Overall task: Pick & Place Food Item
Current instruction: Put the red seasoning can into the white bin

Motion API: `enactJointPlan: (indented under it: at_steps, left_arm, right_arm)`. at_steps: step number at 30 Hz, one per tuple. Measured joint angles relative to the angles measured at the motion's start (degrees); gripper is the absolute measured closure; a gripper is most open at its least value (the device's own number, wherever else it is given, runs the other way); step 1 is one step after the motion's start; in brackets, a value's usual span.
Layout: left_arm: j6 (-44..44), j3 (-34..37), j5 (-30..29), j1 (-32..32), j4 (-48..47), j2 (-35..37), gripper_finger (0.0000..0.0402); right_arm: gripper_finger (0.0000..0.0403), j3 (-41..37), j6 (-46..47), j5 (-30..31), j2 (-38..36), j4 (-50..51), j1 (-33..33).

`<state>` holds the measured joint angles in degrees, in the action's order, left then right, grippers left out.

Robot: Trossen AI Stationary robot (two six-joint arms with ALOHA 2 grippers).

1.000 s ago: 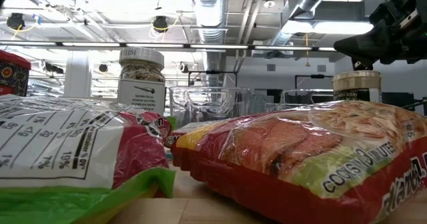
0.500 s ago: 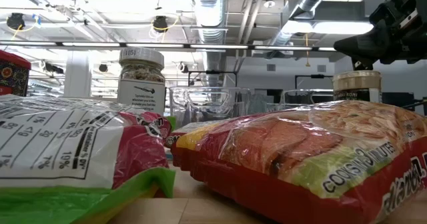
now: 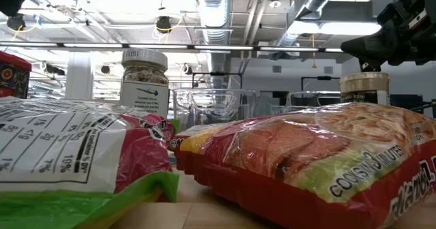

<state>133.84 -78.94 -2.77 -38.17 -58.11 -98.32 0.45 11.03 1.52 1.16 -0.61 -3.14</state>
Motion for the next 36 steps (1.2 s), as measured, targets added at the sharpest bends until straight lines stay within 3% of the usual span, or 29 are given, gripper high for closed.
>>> enactJointPlan:
  at_steps: [11,16,36]
  left_arm:
    - [1.66,0.0,-0.28,0.0,-0.87,-2.88,0.0161]
    - [1.6,0.07,-0.08,0.37,-0.21,-4.59,0.0127]
    - [-1.9,0.04,-0.05,0.33,1.56,-9.0,0.0114]
  right_arm:
    - [0.0403,0.02,0.01,-0.02,0.0,0.0,0.0]
    - [0.0403,0.0,0.0,-0.01,0.01,-0.01,0.0]
    - [0.0403,0.0,0.02,-0.01,0.0,-0.01,-0.01]
